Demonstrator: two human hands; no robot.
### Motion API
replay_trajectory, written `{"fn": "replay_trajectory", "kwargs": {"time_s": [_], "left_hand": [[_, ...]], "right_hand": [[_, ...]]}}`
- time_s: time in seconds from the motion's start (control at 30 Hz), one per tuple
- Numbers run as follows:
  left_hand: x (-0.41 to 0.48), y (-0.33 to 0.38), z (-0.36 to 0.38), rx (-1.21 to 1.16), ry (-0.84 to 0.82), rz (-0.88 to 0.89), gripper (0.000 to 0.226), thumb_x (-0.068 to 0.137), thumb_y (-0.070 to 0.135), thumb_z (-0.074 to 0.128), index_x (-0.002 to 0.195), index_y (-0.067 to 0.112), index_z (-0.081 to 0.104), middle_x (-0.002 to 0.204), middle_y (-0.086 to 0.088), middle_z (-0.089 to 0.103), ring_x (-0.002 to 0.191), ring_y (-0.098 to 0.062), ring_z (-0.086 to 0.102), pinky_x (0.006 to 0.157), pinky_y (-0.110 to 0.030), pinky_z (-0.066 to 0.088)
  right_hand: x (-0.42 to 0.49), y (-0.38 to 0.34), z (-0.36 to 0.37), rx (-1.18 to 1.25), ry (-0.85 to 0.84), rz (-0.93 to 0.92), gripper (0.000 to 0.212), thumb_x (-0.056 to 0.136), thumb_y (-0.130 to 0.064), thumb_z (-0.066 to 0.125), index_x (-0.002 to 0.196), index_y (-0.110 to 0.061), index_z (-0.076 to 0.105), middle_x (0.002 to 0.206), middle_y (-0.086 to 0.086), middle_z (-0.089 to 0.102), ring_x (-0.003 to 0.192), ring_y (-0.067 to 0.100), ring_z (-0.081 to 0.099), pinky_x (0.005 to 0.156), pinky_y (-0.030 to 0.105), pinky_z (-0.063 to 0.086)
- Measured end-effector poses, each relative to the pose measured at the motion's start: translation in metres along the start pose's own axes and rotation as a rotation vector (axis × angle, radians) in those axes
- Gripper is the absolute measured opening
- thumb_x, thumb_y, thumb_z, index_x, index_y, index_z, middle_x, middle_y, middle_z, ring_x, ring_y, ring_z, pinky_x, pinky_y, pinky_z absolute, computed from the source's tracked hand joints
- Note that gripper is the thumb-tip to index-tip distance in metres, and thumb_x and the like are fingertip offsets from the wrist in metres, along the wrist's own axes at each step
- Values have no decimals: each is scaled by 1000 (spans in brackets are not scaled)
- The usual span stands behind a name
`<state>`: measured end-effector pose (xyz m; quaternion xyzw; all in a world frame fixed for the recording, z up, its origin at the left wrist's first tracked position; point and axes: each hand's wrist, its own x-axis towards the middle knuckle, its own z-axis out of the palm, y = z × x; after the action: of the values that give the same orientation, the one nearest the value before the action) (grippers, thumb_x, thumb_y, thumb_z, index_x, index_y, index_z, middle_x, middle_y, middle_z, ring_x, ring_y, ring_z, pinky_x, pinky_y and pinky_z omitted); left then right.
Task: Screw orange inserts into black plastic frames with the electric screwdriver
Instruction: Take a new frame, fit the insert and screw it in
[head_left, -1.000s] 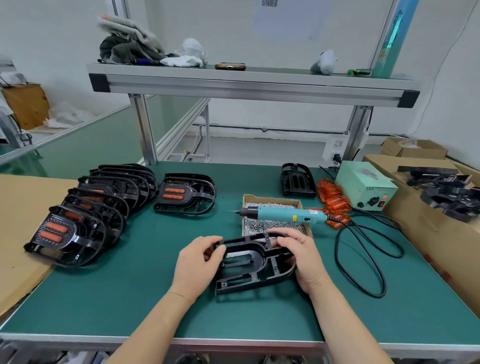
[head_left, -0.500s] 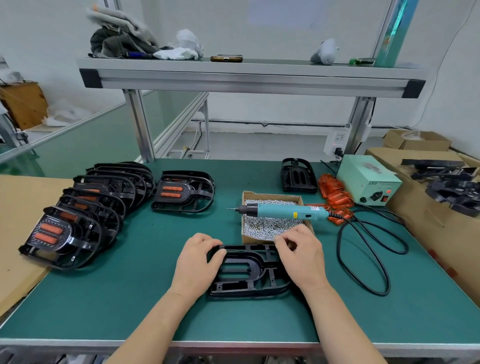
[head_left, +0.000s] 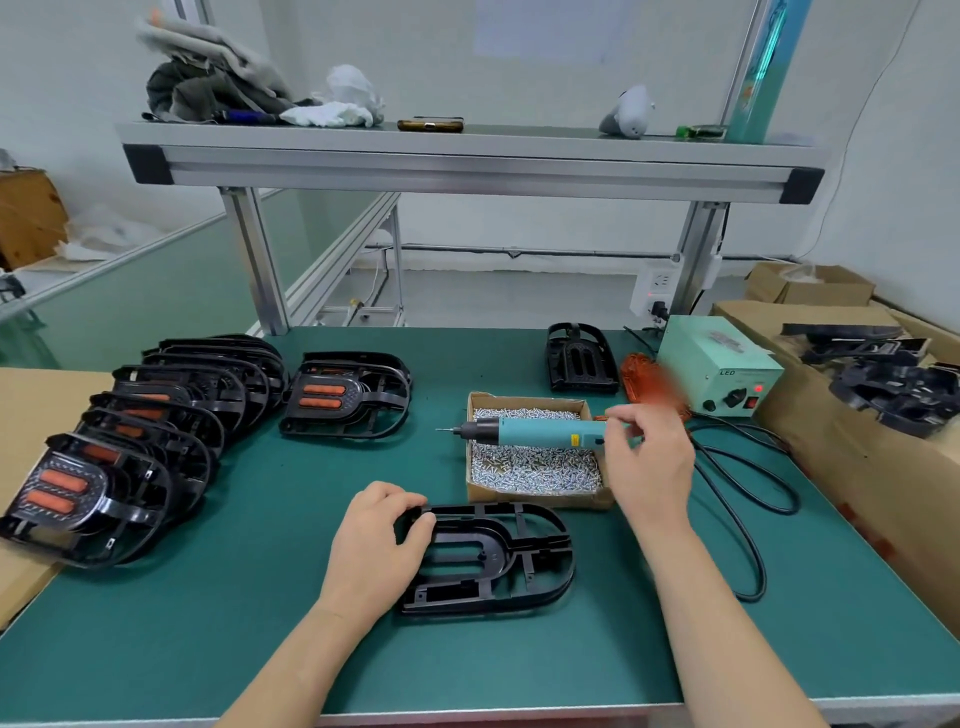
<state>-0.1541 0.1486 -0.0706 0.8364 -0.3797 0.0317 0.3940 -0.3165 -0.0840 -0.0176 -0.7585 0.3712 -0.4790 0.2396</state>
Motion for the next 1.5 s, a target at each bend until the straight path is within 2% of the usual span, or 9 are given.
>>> {"fn": "replay_trajectory", "kwargs": {"time_s": [0.07, 0.23, 0.37, 0.6, 0.73, 1.0, 1.1, 1.2, 1.5], "left_hand": [[0, 0, 1, -3, 6, 0, 18, 91, 27, 68, 107, 20, 74, 99, 17, 53, 102, -6, 49, 85, -20, 34], [1, 0, 1, -12, 10, -7, 18, 92, 28, 67, 107, 20, 74, 98, 20, 53, 102, -5, 50, 85, -20, 35], [2, -1, 1, -23, 9, -9, 16, 91, 28, 68, 104, 22, 74, 98, 22, 53, 100, -4, 51, 84, -19, 36], [2, -3, 2, -58, 7, -27, 11, 90, 27, 70, 99, 24, 75, 97, 21, 55, 99, -5, 54, 86, -24, 43], [3, -2, 2, -72, 11, -31, 10, 90, 27, 70, 97, 24, 75, 96, 20, 55, 98, -5, 55, 86, -24, 44], [2, -2, 1, -80, 10, -36, 11, 90, 29, 69, 99, 26, 75, 96, 22, 56, 100, -3, 54, 84, -20, 40], [2, -2, 1, -86, 9, -31, 13, 91, 28, 68, 101, 27, 75, 97, 24, 57, 102, -3, 53, 86, -22, 41], [2, -2, 0, -86, 7, -20, 17, 90, 26, 69, 106, 25, 75, 97, 24, 59, 103, -4, 53, 87, -22, 42], [1, 1, -2, -136, -2, -38, 25, 88, 27, 72, 114, 25, 72, 99, 21, 63, 105, -5, 56, 93, -25, 45]], "right_hand": [[23, 9, -3, -84, -44, 15, 16, 91, -6, 62, 99, -15, 73, 102, 0, 58, 83, 10, 55, 83, 28, 43], [88, 26, 4, -372, -293, 133, 31, 96, -8, 53, 113, -21, 75, 127, 7, 60, 115, 32, 56, 100, 43, 48], [120, 27, 13, -555, -530, 184, 39, 97, -6, 50, 123, -24, 73, 138, 6, 63, 125, 33, 55, 107, 42, 48], [138, 26, 23, -743, -781, 212, 33, 98, -10, 51, 125, -8, 70, 132, 8, 66, 118, 27, 62, 103, 36, 50], [139, 32, 26, -799, -806, 186, 41, 95, -10, 58, 136, -7, 61, 138, 8, 62, 124, 27, 59, 107, 37, 48], [136, 38, 25, -767, -822, 113, 20, 94, -13, 67, 109, -17, 78, 119, 3, 72, 109, 24, 64, 99, 34, 52], [136, 41, 22, -658, -770, 162, 10, 89, -12, 73, 90, -22, 77, 112, 1, 72, 105, 22, 64, 92, 31, 51], [138, 40, 17, -552, -703, 174, 21, 88, -12, 74, 74, -27, 68, 101, -2, 71, 88, 15, 61, 77, 27, 48], [134, 5, 3, -294, -460, 52, 19, 90, -16, 72, 81, -31, 66, 88, -6, 67, 89, 16, 59, 79, 27, 41]]}}
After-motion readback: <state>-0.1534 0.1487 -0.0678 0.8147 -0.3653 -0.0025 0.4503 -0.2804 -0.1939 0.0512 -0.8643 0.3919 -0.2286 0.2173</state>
